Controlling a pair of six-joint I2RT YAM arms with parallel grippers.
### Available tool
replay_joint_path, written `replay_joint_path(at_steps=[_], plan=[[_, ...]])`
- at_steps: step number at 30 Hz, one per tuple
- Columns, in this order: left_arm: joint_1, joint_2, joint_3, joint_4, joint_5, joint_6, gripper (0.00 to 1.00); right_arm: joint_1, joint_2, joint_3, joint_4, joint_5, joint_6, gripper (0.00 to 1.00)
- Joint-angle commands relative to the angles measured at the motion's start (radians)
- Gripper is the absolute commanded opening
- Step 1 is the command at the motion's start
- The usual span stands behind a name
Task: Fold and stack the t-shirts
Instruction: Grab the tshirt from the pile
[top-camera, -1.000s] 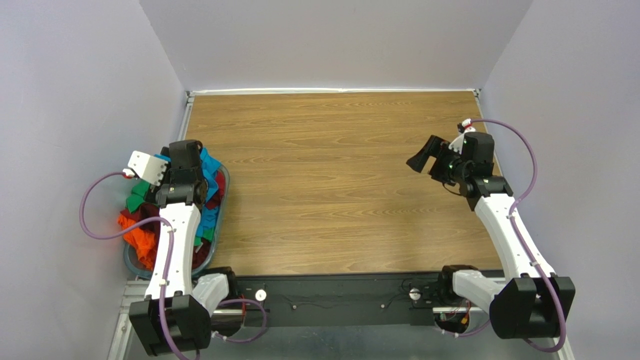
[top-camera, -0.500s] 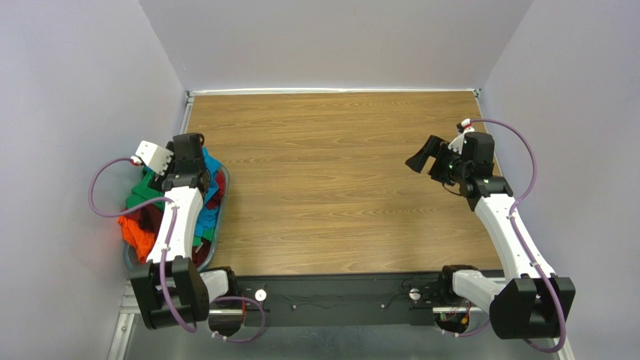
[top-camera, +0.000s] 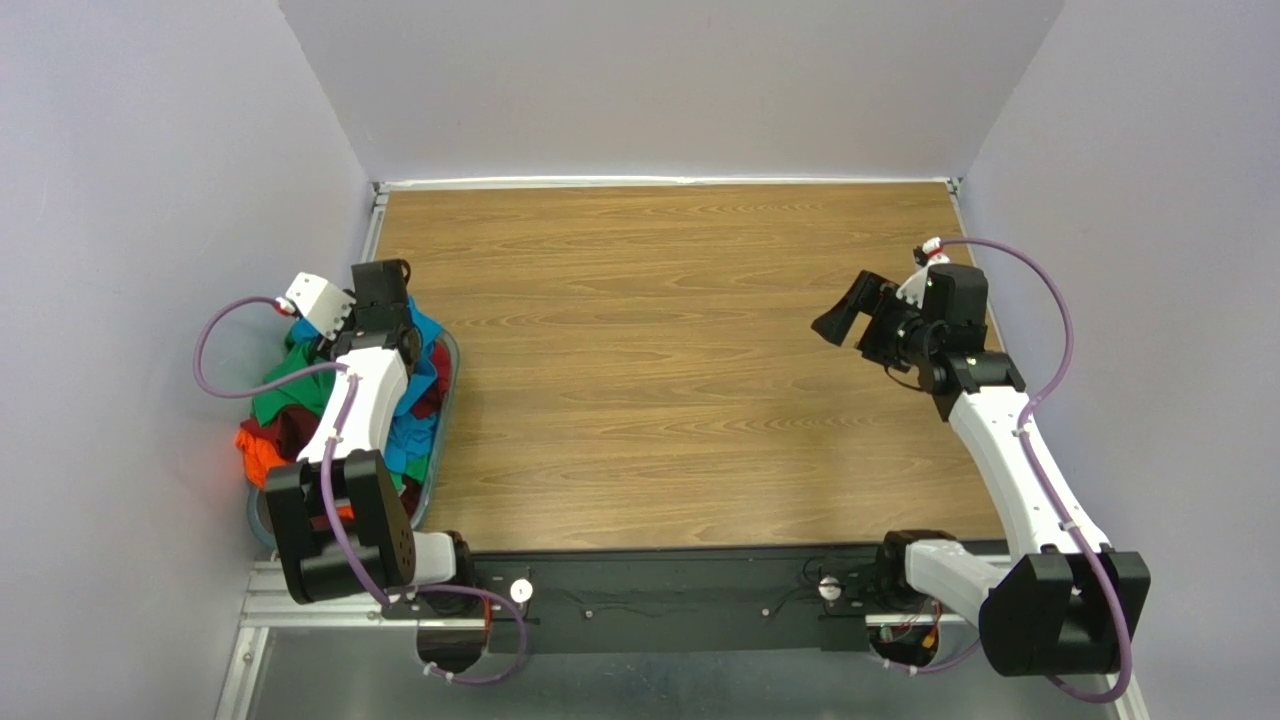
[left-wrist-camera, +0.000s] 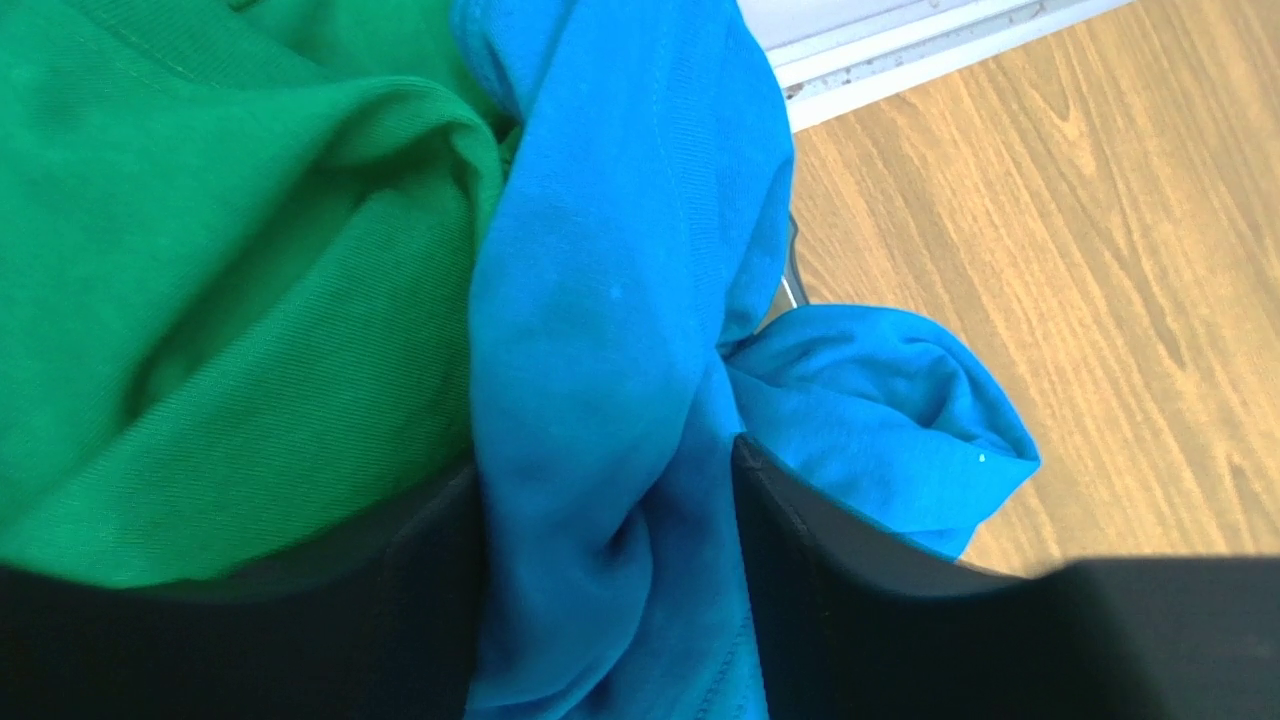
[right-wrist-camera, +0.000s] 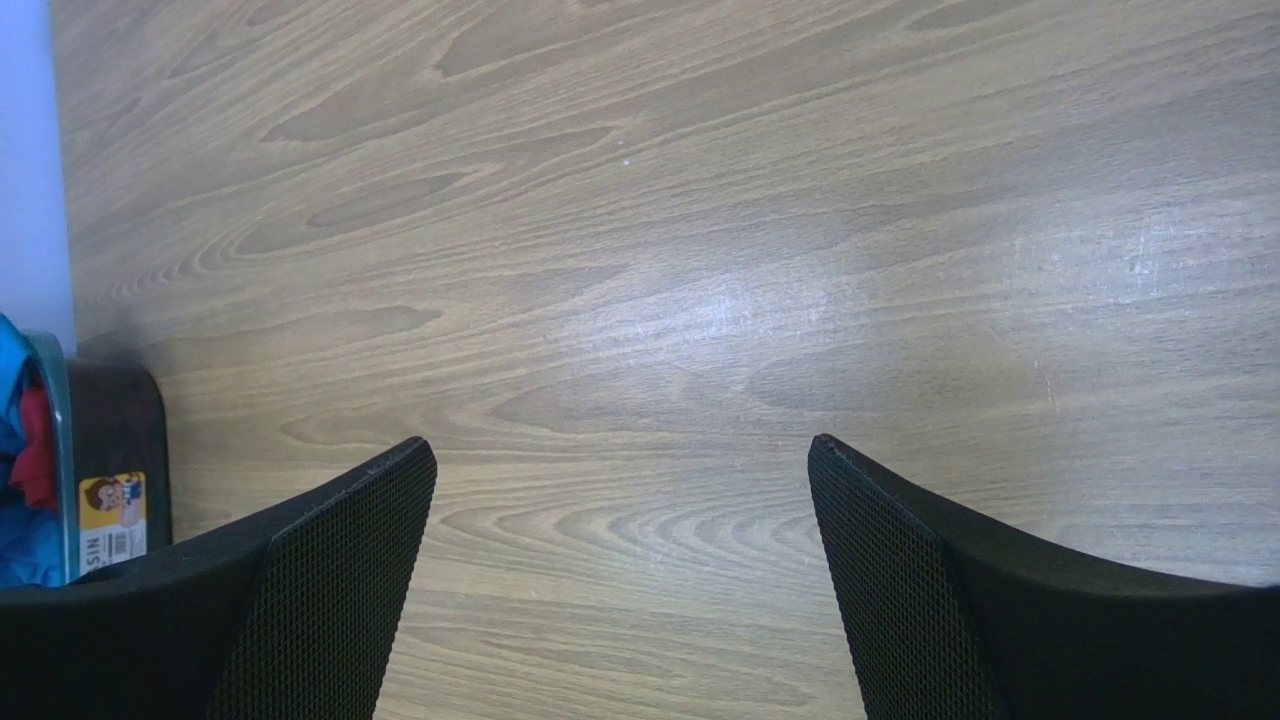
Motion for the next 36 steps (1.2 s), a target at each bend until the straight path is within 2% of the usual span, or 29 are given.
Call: replay_joint_path(at_steps=[1,7,14,15,17,21,24,30,36], plan=[[0.009,0.006,0.034,0.021,0.012,0.007,0.55,-0.002,0.009,0.027,-0.005,0.025,-0.001,1.0],[0.009,-0.007,0.035,0.038,0.065,0.036,0.27,-0.002,0.011,0.024,-0.005,0.028,-0.004,1.0],[0.009,-0.067,0.032,0.036,0.101,0.053,0.23,-0.002,0.012,0.026,-0.005,0.025,-0.007,1.0],[0.009,-0.084,0.032,0.036,0.107,0.053,0.15,-0.002,0.012,0.026,-0.005,0.025,-0.007,1.0],[0.01,-0.099,0.028,0.036,0.121,0.053,0.11,-0.002,0.012,0.024,-0.005,0.023,-0.009,1.0],[0.009,-0.122,0.028,0.042,0.147,0.064,0.1,-0.002,0.009,0.023,-0.005,0.022,-0.009,1.0],[0.009,-0.136,0.037,0.039,0.176,0.075,0.0,-0.002,0.007,0.023,-0.005,0.023,-0.009,1.0],[0.007,-0.2,0.057,0.096,0.277,0.136,0.0,-0.002,-0.003,0.027,-0.005,0.019,-0.009,1.0],[0.009,-0.338,0.133,0.18,0.406,0.182,0.0,-0.002,-0.042,0.047,-0.005,0.048,-0.021,1.0]])
